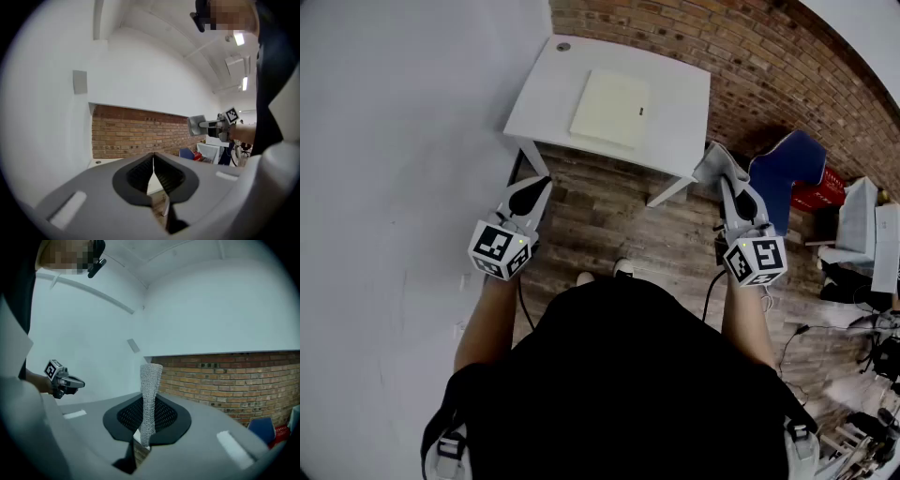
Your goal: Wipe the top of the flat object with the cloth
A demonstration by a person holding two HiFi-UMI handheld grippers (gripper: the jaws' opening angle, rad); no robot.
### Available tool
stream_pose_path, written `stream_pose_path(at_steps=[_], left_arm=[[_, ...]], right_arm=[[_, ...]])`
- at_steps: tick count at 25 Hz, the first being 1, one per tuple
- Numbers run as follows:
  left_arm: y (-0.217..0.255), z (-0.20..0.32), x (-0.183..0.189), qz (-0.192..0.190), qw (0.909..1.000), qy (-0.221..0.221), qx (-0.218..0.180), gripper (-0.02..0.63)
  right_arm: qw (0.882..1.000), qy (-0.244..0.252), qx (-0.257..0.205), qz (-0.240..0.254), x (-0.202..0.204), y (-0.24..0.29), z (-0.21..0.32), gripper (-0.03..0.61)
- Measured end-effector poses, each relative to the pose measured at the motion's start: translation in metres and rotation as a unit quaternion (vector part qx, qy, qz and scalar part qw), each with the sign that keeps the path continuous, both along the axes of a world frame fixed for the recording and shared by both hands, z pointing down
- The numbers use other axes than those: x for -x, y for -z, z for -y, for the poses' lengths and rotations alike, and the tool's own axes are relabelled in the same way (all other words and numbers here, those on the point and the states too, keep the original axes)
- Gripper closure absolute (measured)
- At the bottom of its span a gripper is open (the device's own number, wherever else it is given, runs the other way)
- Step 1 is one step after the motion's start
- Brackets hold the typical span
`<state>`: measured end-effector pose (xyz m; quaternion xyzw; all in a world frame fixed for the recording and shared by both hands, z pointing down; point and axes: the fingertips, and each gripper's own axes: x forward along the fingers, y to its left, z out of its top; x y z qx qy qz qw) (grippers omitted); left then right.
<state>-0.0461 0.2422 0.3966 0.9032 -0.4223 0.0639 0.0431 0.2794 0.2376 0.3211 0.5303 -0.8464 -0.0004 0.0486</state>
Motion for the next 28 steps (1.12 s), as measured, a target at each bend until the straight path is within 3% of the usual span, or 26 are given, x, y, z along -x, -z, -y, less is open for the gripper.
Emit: stream_pose_path(at_steps=[6,12,19,28], left_arm=[[-0.005,-0.002,-0.044,0.010,0.9998,0.011,0.015,0.611],[0.018,0.016,-0.082,0.018,0.9993,0.033,-0.005,0.611],[0.020,0.022,-0.117,0.022,0.9990,0.036,-0.018,0.611],[0.022,0.024,-0.111,0.026,0.9971,0.067,-0.023,0.611]], right_arm=[[1.000,-0.010,0.020,0.014,-0.067,-0.016,0.009,0.566],[0.999,0.010,0.021,0.044,-0.104,-0.025,0.034,0.566],[0.998,0.028,0.026,0.044,-0.115,-0.033,0.059,0.566],[0.997,0.050,0.033,0.046,-0.116,-0.038,0.080,0.566]])
